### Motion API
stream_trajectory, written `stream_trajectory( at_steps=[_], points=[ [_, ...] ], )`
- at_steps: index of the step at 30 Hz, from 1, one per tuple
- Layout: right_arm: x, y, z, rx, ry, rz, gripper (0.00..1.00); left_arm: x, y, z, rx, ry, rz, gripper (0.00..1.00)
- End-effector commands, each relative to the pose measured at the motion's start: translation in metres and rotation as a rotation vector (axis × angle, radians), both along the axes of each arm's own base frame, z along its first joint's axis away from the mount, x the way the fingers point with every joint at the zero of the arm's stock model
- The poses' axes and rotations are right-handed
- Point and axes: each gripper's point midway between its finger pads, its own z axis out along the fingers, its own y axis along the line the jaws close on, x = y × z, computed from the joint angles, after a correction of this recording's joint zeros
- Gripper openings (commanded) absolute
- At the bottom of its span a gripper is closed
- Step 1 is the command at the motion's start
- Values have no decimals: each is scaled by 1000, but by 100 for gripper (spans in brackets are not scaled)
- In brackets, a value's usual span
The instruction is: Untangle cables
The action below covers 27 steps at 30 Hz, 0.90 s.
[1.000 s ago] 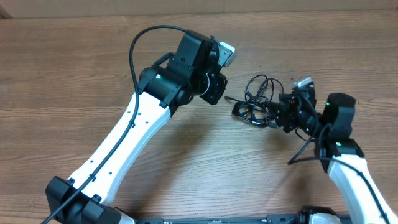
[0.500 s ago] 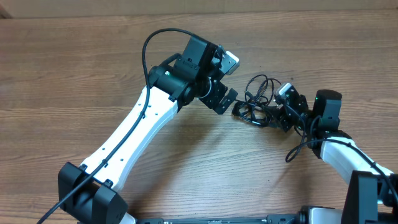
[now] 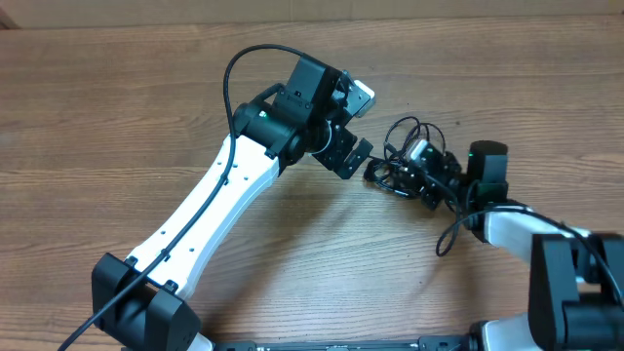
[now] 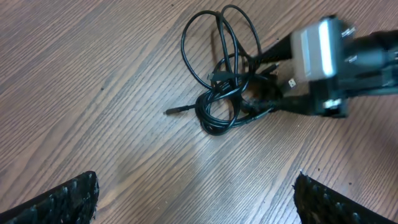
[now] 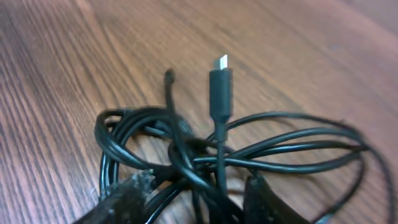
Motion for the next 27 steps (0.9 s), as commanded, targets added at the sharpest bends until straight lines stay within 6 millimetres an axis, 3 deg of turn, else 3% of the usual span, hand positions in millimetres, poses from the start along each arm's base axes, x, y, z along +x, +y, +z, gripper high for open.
stream_trajectory(
  at_steps=[1,4,7,11,18,21,27],
  points=[
    [6,0,-15,-29,10,-2,40,0,0,-7,18,5,-14,100],
    [7,0,-15,-29,4,-2,34,0,0,-7,18,5,-14,100],
    [11,0,-12,-29,-18,-3,17,0,0,-7,17,5,-14,100],
    [12,0,-10,-28,-28,-3,5,0,0,-7,17,5,-14,100],
    [12,1,-6,-13,-31,0,4,0,0,-7,17,5,-14,100],
    [15,3,11,26,-47,-25,4,0,0,-7,18,5,-14,100],
    [19,4,70,86,-157,-51,4,0,0,-7,17,5,-14,100]
  ],
)
